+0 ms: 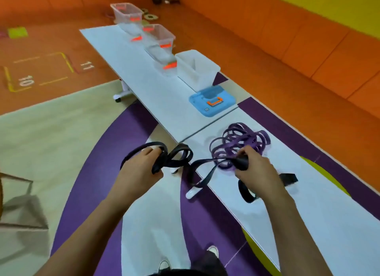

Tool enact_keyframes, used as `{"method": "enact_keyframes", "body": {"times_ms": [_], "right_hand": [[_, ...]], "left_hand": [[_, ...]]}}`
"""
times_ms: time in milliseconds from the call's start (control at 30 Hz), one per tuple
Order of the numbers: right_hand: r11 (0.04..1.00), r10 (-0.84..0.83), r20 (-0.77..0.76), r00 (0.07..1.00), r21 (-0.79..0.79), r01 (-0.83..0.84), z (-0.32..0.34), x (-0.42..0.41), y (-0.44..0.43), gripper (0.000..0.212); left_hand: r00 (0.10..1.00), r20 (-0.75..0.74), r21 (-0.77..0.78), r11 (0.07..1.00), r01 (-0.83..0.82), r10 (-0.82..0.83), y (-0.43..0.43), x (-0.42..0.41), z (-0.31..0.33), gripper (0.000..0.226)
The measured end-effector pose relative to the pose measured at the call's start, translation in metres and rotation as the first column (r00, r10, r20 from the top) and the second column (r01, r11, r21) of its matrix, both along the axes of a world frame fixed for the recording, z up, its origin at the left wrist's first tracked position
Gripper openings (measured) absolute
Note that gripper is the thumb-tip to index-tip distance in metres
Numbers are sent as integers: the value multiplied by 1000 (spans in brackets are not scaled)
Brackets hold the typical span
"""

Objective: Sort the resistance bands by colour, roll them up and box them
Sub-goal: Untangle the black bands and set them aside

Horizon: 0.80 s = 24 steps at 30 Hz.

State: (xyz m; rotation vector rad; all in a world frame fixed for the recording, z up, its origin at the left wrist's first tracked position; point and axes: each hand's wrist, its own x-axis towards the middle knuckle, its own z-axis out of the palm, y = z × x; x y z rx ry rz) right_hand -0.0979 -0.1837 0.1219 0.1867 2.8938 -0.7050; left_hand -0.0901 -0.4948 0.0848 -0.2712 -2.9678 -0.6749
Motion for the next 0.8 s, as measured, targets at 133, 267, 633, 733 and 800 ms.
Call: {"method": "enact_keyframes", "body": {"times_ms": [133,267,633,733,800], "right_hand": [[995,103,-35,994,-11,-103,5,-47,-75,27],[984,158,-68,985,-78,-163,15,-102,-144,28],[893,384,-117,916,-206,-401,46,-313,-329,24],[877,415,-125,901,-206,-433,53,-361,-377,26],[868,432,-129,892,-208,-451,56,-394,-408,28]], "left_hand": [[988,50,-8,989,-147,147,-64,-19,-5,33],[961,64,-37,963,-268,270,-119,-45,-5,30],[855,68,-52,857,-512,515,-271,-179,5,49],[831,73,-69,834,-547,551,-309,-215,13,47],[821,51,-60,822,-566,569,-336,-243,17,42]]}}
